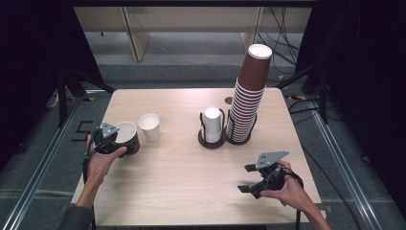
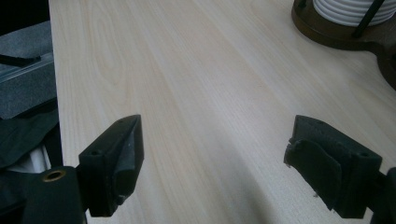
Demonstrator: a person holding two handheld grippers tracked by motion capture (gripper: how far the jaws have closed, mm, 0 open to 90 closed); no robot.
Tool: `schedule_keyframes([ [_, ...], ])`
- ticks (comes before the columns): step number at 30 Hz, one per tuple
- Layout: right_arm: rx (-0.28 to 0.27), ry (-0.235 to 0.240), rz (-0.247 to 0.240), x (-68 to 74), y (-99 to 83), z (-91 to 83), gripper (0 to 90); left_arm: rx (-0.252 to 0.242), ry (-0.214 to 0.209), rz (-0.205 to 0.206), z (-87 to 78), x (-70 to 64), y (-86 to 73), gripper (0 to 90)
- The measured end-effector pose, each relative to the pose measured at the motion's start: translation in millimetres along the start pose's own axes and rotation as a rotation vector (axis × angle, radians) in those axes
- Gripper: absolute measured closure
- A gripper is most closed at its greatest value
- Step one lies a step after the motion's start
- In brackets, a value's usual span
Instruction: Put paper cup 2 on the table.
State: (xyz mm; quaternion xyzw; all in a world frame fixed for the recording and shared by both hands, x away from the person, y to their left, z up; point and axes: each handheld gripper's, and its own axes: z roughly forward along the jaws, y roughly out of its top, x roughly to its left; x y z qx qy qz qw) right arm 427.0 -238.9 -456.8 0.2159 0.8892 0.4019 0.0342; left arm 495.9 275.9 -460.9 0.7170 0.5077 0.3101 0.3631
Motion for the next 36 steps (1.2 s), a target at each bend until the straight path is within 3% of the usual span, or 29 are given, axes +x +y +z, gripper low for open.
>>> schedule_keyframes([
  [4, 0.002, 0.000, 0.000, 0.3, 0.0, -0.1, 18.9, 0.021, -0.003, 0.007, 0.2, -0.3, -0.7, 8.1],
  [16, 0.004, 0.002, 0.001, 0.4, 0.0, -0.3, 18.9, -0.007, -0.004, -0.029, -0.2, -0.3, -11.9, 11.0],
  [21, 0.005, 0.003, 0.000, 0.7, 0.1, 0.2, 18.9, 0.007, -0.006, -0.028, -2.0, -2.2, -11.2, 11.1],
  [25, 0.003, -0.001, -0.008, 0.6, 0.0, 0.1, 18.9, 0.045, -0.021, -0.024, -1.9, -3.8, -12.5, 12.2],
  [28, 0.010, 0.003, -0.002, 1.2, 0.0, 0.5, 18.9, 0.044, -0.022, -0.031, -2.2, -4.3, -12.8, 12.7],
  [31, 0.010, 0.000, -0.002, 1.2, 0.0, 0.3, 18.9, 0.062, -0.033, -0.013, -3.7, -5.7, -12.7, 12.8],
  [36, 0.006, 0.006, 0.002, 1.7, 0.0, 0.1, 18.9, 0.055, -0.043, -0.030, -5.3, -7.0, -14.7, 13.0],
])
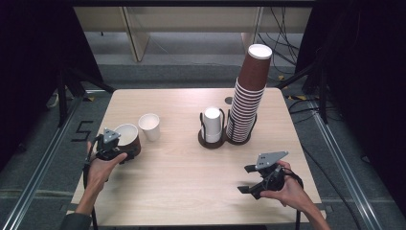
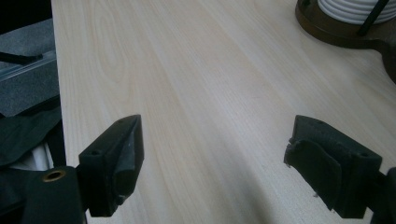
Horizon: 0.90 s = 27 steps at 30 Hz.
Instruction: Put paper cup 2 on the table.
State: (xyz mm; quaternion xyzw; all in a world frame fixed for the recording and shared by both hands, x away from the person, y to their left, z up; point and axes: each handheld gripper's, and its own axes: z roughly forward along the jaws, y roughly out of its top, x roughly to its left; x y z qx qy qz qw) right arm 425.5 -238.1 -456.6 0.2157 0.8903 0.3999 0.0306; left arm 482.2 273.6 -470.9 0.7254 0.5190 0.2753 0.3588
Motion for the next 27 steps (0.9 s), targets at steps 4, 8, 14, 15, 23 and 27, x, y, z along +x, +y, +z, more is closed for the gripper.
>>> schedule_keyframes([
  [4, -0.002, -0.001, -0.003, -0.2, 0.1, -0.2, 18.9, -0.016, 0.006, -0.004, -2.0, 0.8, -6.8, 13.9],
  [8, 0.000, -0.003, -0.001, -0.2, 0.1, -0.1, 18.9, -0.040, -0.004, -0.022, -4.0, -0.5, -10.3, 14.4],
  [14, 0.001, 0.000, -0.002, -0.1, 0.2, 0.4, 18.9, -0.034, -0.008, -0.016, -7.4, -5.3, -16.9, 14.5],
  [15, 0.002, -0.001, -0.005, -0.4, 0.2, 0.4, 18.9, -0.020, -0.010, -0.006, -8.5, -4.8, -18.2, 14.5],
  [23, 0.000, 0.001, -0.001, -0.2, -0.1, 0.5, 18.9, -0.027, -0.009, -0.024, -12.8, -7.7, -23.9, 14.6],
  [27, 0.003, 0.004, 0.005, 0.3, -0.1, -0.1, 18.9, -0.039, -0.008, -0.034, -22.1, -13.9, -28.3, 14.6],
])
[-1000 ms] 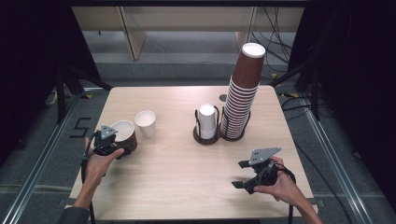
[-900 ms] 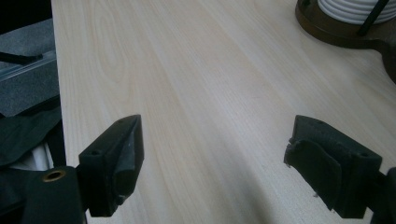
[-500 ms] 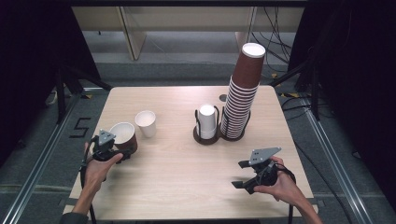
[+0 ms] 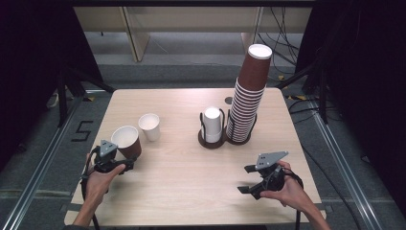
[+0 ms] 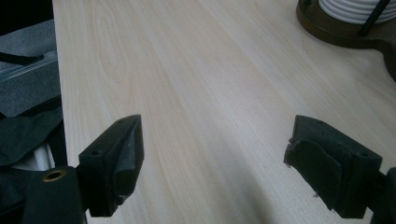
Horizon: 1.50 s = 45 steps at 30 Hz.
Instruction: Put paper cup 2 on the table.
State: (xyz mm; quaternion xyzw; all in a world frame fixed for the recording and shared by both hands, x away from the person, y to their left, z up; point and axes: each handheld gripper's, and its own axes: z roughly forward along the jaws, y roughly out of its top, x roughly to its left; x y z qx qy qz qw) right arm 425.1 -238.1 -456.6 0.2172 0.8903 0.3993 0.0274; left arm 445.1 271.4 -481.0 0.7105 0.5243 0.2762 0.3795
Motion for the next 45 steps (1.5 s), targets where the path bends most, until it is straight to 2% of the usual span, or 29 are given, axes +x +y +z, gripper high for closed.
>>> schedule_keyframes([
  [7, -0.012, -0.011, -0.017, -0.1, -0.8, -0.9, 18.7, -0.011, -0.030, 0.003, -16.8, -13.2, -5.0, 14.6],
  [8, -0.009, -0.006, -0.002, 1.0, -1.2, -1.1, 18.7, -0.011, -0.030, 0.000, -19.7, -15.7, -5.9, 14.6],
  [12, -0.010, -0.008, -0.002, 0.7, -2.4, -1.1, 18.6, -0.019, -0.034, 0.002, -29.1, -24.2, -7.7, 14.6],
  [15, -0.010, -0.008, 0.021, 2.2, -3.6, -1.6, 18.5, -0.028, -0.043, 0.008, -35.6, -32.1, -8.6, 14.6],
  [17, -0.017, -0.010, 0.006, 0.8, -3.8, -1.7, 18.3, -0.032, -0.053, 0.009, -40.3, -39.4, -9.3, 14.6],
  [25, -0.041, -0.024, 0.008, -1.2, -4.3, -2.9, 18.0, -0.051, -0.099, 0.047, -54.5, -65.3, -8.3, 14.6],
  [26, -0.040, -0.014, 0.017, -1.3, -4.4, -3.3, 18.0, -0.057, -0.103, 0.045, -55.6, -67.7, -8.3, 14.6],
  [27, -0.045, -0.024, 0.011, -2.0, -4.4, -3.6, 18.0, -0.062, -0.110, 0.050, -56.7, -69.7, -8.3, 14.6],
  [31, -0.059, -0.027, 0.045, -1.6, -4.6, -4.8, 17.5, -0.063, -0.113, 0.057, -60.9, -77.6, -9.7, 14.6],
  [32, -0.067, -0.039, 0.038, -2.0, -4.5, -5.2, 17.5, -0.072, -0.121, 0.053, -60.8, -79.0, -10.6, 14.5],
  [37, -0.083, -0.037, 0.040, 1.0, -4.5, -7.3, 17.5, -0.059, -0.139, 0.073, -64.0, -88.3, -14.7, 14.6],
  [39, -0.091, -0.044, 0.025, 1.6, -4.5, -8.2, 17.5, -0.062, -0.151, 0.076, -63.7, -91.7, -16.6, 14.6],
  [43, -0.103, -0.049, 0.036, 2.5, -5.0, -9.2, 17.3, -0.061, -0.160, 0.083, -64.8, -97.0, -19.3, 14.6],
  [45, -0.116, -0.038, 0.050, 1.8, -6.2, -9.5, 17.3, -0.062, -0.162, 0.089, -65.6, -99.2, -20.4, 14.6],
])
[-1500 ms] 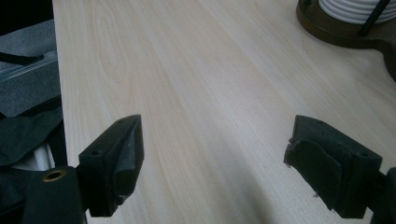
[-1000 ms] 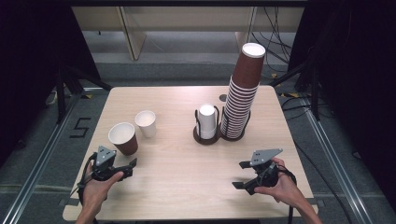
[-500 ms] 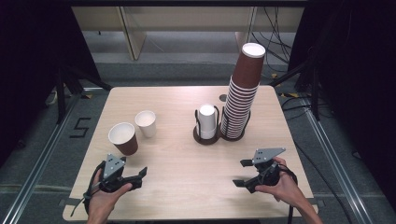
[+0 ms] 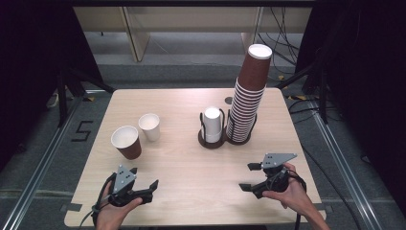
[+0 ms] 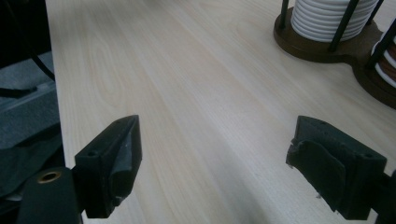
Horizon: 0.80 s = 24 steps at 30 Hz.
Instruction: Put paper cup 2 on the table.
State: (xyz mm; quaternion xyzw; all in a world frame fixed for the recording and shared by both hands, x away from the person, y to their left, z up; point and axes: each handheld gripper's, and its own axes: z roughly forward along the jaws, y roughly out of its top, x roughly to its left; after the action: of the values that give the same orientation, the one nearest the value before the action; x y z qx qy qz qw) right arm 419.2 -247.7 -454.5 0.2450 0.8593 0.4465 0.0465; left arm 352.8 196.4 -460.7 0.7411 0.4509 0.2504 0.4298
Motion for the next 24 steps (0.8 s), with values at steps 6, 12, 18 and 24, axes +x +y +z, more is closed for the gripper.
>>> schedule_keyframes([
  [6, 0.007, -0.001, 0.016, 1.2, -3.0, 0.2, 17.2, -0.008, -0.011, 0.012, -1.0, -9.9, -2.9, 14.6],
  [12, -0.011, -0.009, 0.017, 4.4, -4.0, -1.9, 17.2, -0.010, -0.018, 0.023, -2.5, -17.2, -5.7, 14.6],
  [18, -0.014, -0.016, 0.030, 7.7, -8.7, -4.1, 16.8, -0.005, -0.039, 0.041, -3.2, -27.0, -10.3, 14.6],
  [24, -0.040, -0.013, 0.032, 13.7, -13.8, -7.4, 17.3, 0.001, -0.049, 0.064, -2.8, -34.2, -15.7, 14.6],
])
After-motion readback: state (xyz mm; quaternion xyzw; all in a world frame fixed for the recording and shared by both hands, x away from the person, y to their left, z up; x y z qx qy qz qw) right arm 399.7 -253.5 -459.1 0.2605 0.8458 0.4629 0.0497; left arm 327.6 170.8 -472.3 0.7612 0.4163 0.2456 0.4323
